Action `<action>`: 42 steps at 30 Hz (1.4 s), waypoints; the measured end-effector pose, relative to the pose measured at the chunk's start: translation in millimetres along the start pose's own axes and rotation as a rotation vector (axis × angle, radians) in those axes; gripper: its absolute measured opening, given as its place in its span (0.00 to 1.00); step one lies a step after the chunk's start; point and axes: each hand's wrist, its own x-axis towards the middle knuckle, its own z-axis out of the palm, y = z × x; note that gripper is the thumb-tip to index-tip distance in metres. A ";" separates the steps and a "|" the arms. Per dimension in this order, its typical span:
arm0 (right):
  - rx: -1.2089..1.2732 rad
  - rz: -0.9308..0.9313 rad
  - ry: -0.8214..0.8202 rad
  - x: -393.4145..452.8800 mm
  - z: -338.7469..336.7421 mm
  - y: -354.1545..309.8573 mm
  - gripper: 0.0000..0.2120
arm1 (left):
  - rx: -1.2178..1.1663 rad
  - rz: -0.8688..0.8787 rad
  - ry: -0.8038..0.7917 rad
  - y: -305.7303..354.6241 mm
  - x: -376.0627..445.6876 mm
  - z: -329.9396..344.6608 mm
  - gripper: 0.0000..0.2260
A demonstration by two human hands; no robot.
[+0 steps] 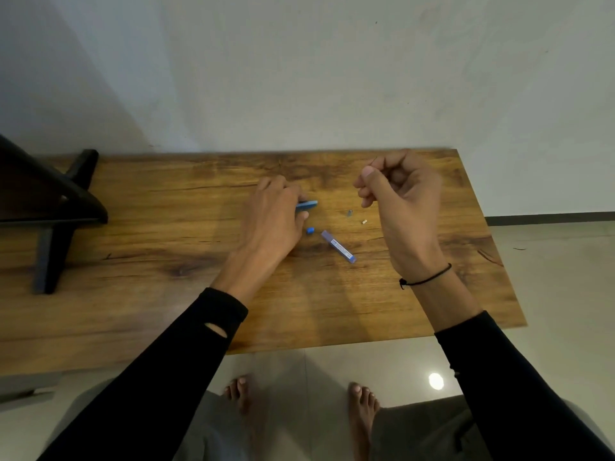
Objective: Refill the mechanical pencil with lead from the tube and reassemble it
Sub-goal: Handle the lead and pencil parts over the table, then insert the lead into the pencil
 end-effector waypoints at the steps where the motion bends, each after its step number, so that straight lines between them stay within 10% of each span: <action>1: 0.035 0.027 0.000 -0.1 -0.6 0.0 0.01 | 0.008 -0.006 0.008 1.5 0.2 1.6 0.13; 6: 0.176 0.140 -0.018 -1.2 -2.4 -2.2 0.04 | -0.050 -0.029 0.050 3.2 1.6 -2.5 0.08; 14: 0.402 0.278 -0.085 -0.5 -10.3 -10.9 0.08 | -0.885 0.143 -0.026 25.1 -7.3 -21.6 0.07; 42: 0.285 0.107 -0.102 2.4 -11.6 5.1 0.05 | -0.960 0.161 0.005 27.5 -9.3 -24.2 0.08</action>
